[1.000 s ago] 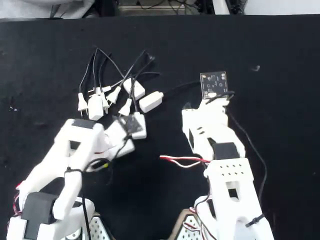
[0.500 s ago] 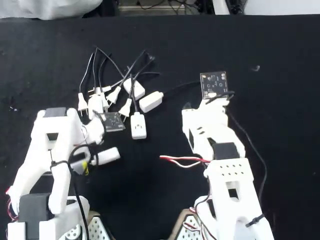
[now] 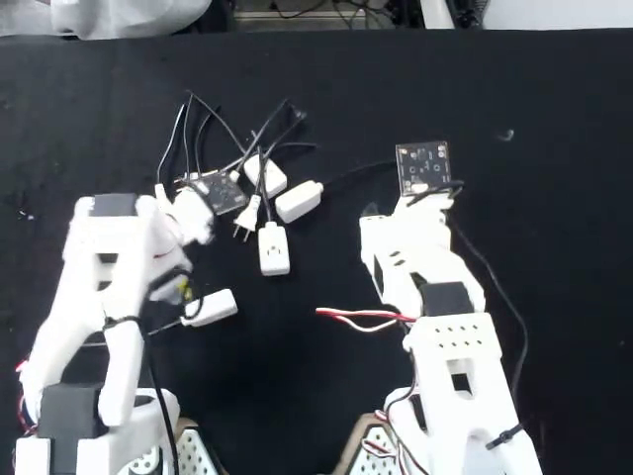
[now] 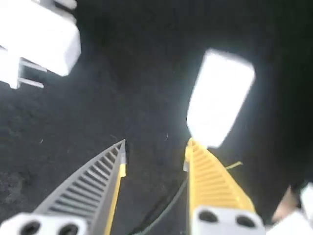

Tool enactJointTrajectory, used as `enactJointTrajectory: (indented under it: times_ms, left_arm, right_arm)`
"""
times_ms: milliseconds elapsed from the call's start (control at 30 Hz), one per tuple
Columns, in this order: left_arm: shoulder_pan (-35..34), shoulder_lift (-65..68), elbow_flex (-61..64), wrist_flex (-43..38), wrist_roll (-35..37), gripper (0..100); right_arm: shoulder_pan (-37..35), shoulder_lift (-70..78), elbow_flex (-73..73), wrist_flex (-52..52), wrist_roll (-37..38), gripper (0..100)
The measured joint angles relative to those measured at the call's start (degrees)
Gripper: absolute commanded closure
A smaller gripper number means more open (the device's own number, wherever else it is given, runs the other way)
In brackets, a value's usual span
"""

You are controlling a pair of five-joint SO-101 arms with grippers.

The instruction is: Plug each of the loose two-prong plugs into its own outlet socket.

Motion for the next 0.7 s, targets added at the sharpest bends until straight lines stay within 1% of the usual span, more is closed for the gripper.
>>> enactJointTrajectory:
  times_ms: [67, 133, 333, 433, 500, 567, 700]
  left_arm:
    - [2.81, 0.0, 5.19, -5.19, 2.81, 80]
    - [4.31, -1.05, 8.53, -5.89, 4.75, 81]
    - [8.79, -10.2, 13.1, -0.7, 5.8, 81]
    - [8.79, -16.79, 13.27, 0.97, 5.8, 80]
    - [7.56, -21.71, 13.27, 2.99, 5.63, 80]
    - [6.24, -25.93, 13.27, 6.42, 2.73, 80]
    - [3.08, -29.71, 13.27, 15.3, -8.18, 80]
  right_arm:
    - [0.0, 0.0, 0.0, 0.0, 0.0, 84.0]
    - [0.0, 0.0, 0.0, 0.0, 0.0, 84.0]
    - [0.0, 0.0, 0.0, 0.0, 0.0, 84.0]
    - [0.0, 0.0, 0.0, 0.0, 0.0, 84.0]
    - [0.0, 0.0, 0.0, 0.0, 0.0, 84.0]
    - [-0.09, 0.0, 0.0, 0.0, 0.0, 84.0]
    - [-0.09, 0.0, 0.0, 0.0, 0.0, 84.0]
